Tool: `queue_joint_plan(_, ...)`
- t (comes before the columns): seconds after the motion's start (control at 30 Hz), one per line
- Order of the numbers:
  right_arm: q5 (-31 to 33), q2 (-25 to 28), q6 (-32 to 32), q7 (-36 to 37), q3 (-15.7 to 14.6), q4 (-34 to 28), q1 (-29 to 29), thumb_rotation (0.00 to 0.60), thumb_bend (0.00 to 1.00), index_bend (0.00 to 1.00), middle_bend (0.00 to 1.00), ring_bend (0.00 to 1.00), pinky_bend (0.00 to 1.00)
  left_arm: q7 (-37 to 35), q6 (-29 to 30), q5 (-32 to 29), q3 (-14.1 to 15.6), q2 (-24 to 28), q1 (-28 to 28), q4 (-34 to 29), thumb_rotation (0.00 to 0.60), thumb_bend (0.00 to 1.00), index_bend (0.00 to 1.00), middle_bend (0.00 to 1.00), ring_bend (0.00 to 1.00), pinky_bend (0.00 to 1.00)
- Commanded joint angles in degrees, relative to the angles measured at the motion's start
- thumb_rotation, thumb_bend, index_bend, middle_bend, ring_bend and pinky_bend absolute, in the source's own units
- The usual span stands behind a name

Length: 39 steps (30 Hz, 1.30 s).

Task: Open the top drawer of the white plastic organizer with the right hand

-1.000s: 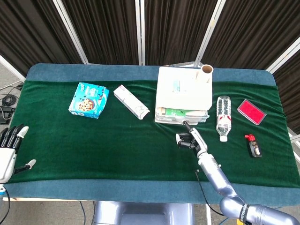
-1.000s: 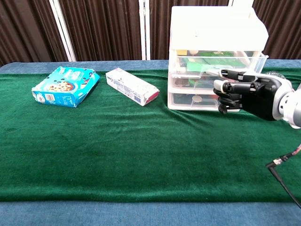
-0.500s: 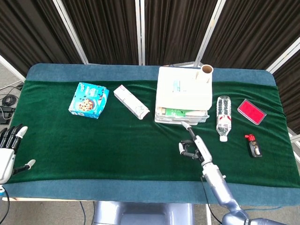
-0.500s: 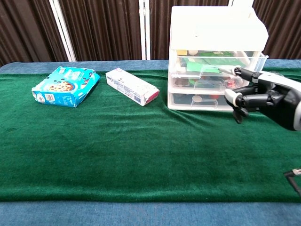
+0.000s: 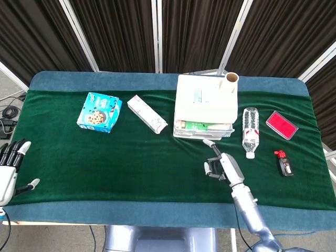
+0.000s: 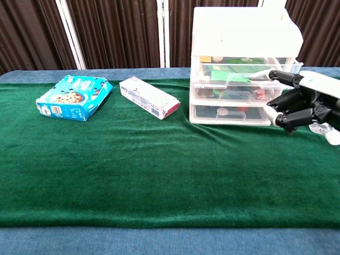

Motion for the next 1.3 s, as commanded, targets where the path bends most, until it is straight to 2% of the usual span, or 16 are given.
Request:
queue_joint_plan(0.03, 3.5, 1.2, 1.8, -11.5, 1.9, -1.1, 1.6, 0.600, 0.48, 0.17, 0.77, 0.78, 0.68, -0.1, -0.1, 0.0, 0.0, 0.0, 0.0, 0.0, 0.600, 0.07, 0.00, 0.00, 0.00, 0.00)
queue_joint_plan(0.2, 4.4, 1.0, 5.3, -20.5, 3.7, -1.9, 2.8, 0.600, 0.49, 0.17, 0.77, 0.78, 0.68, -0.1, -0.4, -0.2, 0.0, 0.0, -0.1, 0.0, 0.600, 0.07, 0.00, 0.00, 0.00, 0.00)
queue_joint_plan(0.43, 6.3, 1.9, 7.1, -26.7, 4.8, -4.2, 3.5, 0.600, 0.49, 0.16, 0.77, 0.78, 0.68, -0.1, -0.3, -0.2, 0.0, 0.1, -0.1, 0.0, 0.600, 0.07, 0.00, 0.00, 0.00, 0.00)
queue_joint_plan(0.77, 13.6, 3.2, 5.7, -35.5, 5.2, -6.6, 5.5, 0.600, 0.50, 0.18, 0.77, 0.78, 0.68, -0.1, -0.5, 0.0, 0.2, 0.1, -0.1, -0.1, 0.600, 0.07, 0.00, 0.00, 0.00, 0.00)
queue_joint_plan(1.3, 19.8, 1.6, 5.1, -39.0, 5.8, -5.0, 8.8, 0.600, 0.50, 0.22, 0.77, 0.78, 0.68, -0.4, -0.2, -0.1, 0.1, 0.3, 0.0, -0.1, 0.600, 0.07, 0.00, 0.00, 0.00, 0.00)
